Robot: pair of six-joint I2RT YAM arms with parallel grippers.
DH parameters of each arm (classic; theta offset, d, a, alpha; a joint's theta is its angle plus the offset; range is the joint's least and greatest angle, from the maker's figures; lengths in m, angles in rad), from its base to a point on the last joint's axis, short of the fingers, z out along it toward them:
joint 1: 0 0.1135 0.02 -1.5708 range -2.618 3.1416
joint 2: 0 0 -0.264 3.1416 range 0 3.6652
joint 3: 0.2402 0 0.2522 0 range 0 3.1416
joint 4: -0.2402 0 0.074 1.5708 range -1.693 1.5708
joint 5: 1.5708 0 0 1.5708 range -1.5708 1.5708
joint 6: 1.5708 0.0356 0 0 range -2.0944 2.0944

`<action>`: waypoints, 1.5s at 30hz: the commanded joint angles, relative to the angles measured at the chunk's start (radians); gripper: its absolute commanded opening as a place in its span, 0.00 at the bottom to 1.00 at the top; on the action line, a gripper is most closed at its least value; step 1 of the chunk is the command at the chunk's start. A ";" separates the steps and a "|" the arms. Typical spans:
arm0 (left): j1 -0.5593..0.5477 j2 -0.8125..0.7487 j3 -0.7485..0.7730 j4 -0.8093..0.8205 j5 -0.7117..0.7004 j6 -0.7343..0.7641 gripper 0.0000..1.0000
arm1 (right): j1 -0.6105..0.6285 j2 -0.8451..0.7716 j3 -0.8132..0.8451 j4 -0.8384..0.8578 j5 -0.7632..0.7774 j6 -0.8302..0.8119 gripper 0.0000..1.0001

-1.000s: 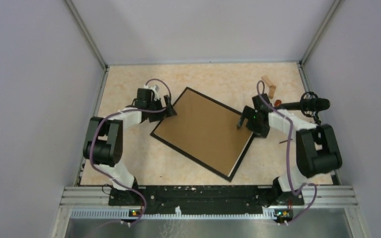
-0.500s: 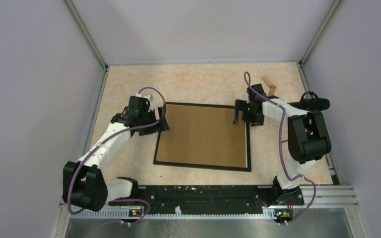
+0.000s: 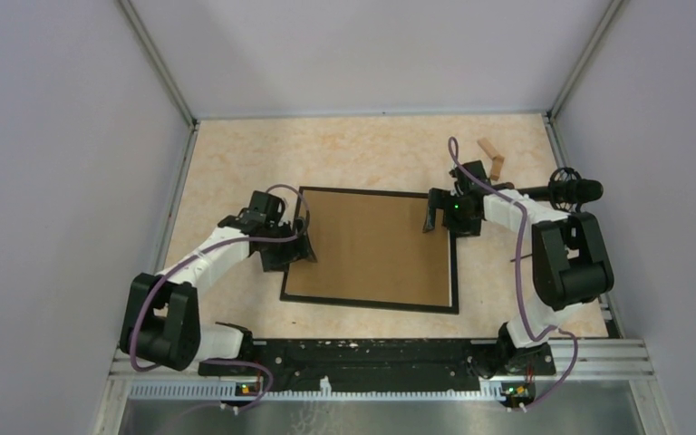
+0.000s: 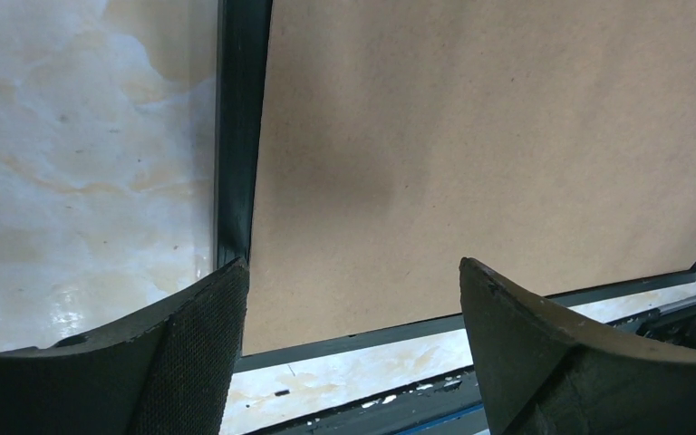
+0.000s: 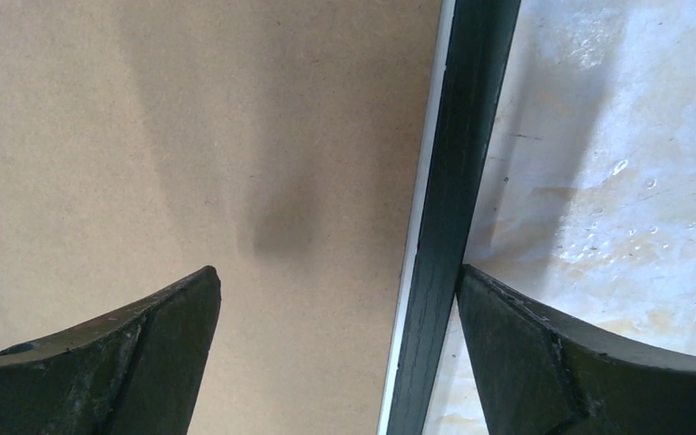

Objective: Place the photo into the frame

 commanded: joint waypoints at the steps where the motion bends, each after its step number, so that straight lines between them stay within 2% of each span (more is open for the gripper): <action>1: -0.013 0.000 -0.026 0.060 0.017 -0.031 0.89 | 0.005 -0.013 -0.045 -0.008 -0.046 -0.002 0.99; 13: -0.020 0.013 -0.027 0.062 0.014 -0.030 0.90 | 0.004 -0.054 -0.137 0.043 -0.155 0.023 0.99; 20: -0.020 -0.008 -0.038 0.119 0.138 -0.060 0.90 | 0.016 -0.076 -0.173 0.071 -0.227 0.039 0.99; 25: -0.027 -0.071 -0.037 0.160 0.162 -0.088 0.90 | 0.033 -0.069 -0.222 0.116 -0.269 0.071 0.98; 27: -0.027 -0.058 -0.019 0.125 0.140 -0.078 0.91 | 0.032 -0.077 -0.227 0.107 -0.231 0.074 0.98; 33: -0.025 -0.031 0.090 0.029 -0.116 0.036 0.99 | 0.033 -0.131 -0.157 -0.020 -0.031 0.012 0.99; 35: -0.021 -0.002 0.118 0.065 -0.084 0.054 0.99 | 0.033 -0.149 -0.125 -0.051 -0.010 -0.006 0.99; 40: -0.024 0.117 0.102 0.297 0.188 -0.026 0.99 | 0.036 -0.175 -0.100 -0.057 -0.054 -0.018 0.99; 42: -0.026 0.185 0.101 0.360 0.198 -0.062 0.99 | 0.042 -0.183 -0.100 -0.051 -0.071 -0.015 0.99; 45: -0.027 0.265 0.088 0.368 0.123 -0.097 0.99 | 0.048 -0.185 -0.104 -0.033 -0.085 -0.002 0.99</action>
